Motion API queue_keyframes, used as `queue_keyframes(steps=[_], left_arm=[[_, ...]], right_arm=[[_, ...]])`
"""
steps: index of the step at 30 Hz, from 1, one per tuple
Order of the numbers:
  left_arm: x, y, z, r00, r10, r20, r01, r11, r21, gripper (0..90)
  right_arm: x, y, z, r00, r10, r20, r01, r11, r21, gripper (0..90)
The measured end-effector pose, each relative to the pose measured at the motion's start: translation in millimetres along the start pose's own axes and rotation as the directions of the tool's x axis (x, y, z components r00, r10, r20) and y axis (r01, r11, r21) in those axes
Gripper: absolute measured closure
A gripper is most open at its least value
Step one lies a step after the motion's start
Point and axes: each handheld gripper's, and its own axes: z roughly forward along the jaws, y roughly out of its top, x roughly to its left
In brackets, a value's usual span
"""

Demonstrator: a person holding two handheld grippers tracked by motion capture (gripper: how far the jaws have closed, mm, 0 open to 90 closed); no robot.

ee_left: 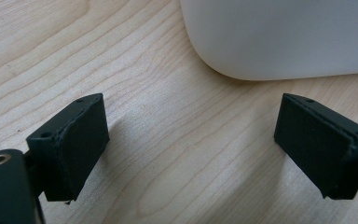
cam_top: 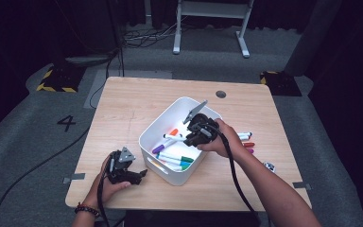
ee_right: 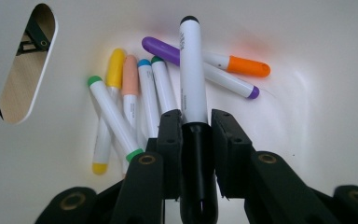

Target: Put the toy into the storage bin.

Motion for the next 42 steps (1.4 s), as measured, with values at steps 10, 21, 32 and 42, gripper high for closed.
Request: queue_keyframes(steps=[10,21,32,42], left_arm=[[0.0,0.0,0.0,1.0,0.0,-0.001,0.0,1.0,0.0,10.0],[0.0,0.0,-0.1,1.0,0.003,-0.002,-0.003,1.0,0.001,10.1],[0.0,-0.1,-0.1,1.0,0.003,-0.001,-0.003,1.0,0.001,10.2],[0.0,0.0,-0.1,1.0,0.003,-0.001,-0.003,1.0,0.001,10.2]], right_arm=[[17.2,3.0,3.5,0.9999,-0.01,-0.01,0.01,1.0,0.018,74.3],[44.7,15.9,11.5,0.9991,-0.025,-0.034,0.026,0.999,0.03,74.2],[60.2,16.9,19.7,0.9966,-0.037,-0.073,0.039,0.999,0.029,73.8],[67.0,15.8,18.6,0.9933,-0.051,-0.103,0.053,0.998,0.018,71.0]])
